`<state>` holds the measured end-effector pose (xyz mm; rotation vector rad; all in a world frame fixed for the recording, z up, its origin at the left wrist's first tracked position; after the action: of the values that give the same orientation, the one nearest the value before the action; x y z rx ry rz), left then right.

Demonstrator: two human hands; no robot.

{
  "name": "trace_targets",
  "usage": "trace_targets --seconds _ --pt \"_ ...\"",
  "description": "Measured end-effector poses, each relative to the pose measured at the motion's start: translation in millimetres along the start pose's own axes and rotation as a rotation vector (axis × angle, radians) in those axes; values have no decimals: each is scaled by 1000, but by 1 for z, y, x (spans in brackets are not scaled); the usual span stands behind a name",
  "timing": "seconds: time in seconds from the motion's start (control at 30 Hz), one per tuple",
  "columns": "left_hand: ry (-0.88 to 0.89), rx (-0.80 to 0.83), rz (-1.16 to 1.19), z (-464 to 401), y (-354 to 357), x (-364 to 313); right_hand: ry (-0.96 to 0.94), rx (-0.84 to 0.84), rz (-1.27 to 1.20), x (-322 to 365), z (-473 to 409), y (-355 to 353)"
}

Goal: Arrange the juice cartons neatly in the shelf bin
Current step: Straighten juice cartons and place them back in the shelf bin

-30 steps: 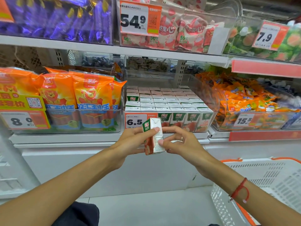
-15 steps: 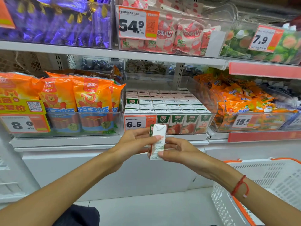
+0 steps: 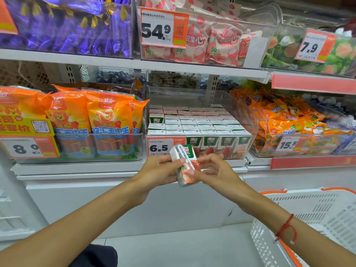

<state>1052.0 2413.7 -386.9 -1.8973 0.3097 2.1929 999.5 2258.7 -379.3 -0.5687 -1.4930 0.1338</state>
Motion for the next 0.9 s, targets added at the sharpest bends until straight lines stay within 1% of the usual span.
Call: trace_targets --seconds 0.1,0.17,0.23,0.3,0.37,0.47,0.53,0.6,0.63,0.7,0.77,0.83,0.9 --pt "-26 3 48 -1 -3 -2 97 129 -113 -2 1 1" --pt "-30 0 50 -1 -4 -3 97 140 -143 0 1 0" --pt "-53 26 83 -2 -4 -3 82 107 -137 2 1 -2" --pt "-73 116 139 0 0 -3 59 55 -109 3 1 -3" --pt "-81 178 133 2 4 -2 7 -12 -31 6 3 -4" --pt "-73 176 17 2 9 3 -116 -90 124 9 5 1" --pt "-80 153 -17 0 10 6 -155 -116 181 10 6 5" --pt "-82 128 -21 0 6 5 -155 -89 170 10 6 7" --pt "-69 115 -24 0 3 3 -145 -47 139 10 6 7" --pt "-10 84 -46 -1 -4 0 -96 69 43 9 6 6" --pt "98 23 -132 -3 -10 -6 -34 153 -66 9 8 4" --pt "234 -25 -210 -2 -13 -13 3 167 -142 8 7 2" --pt "371 -29 -263 1 -11 -20 25 147 -200 10 7 1"
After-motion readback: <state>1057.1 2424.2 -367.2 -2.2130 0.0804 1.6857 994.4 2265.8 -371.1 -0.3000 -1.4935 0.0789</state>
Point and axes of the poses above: each hand's wrist, its own z-axis away from the middle knuckle, its own y-axis out of the palm, x = y × z, the point moved 5 cm from there along -z, towards the middle knuckle, and after that the axes turned 9 degrees about -x, right-handed, at the moved point
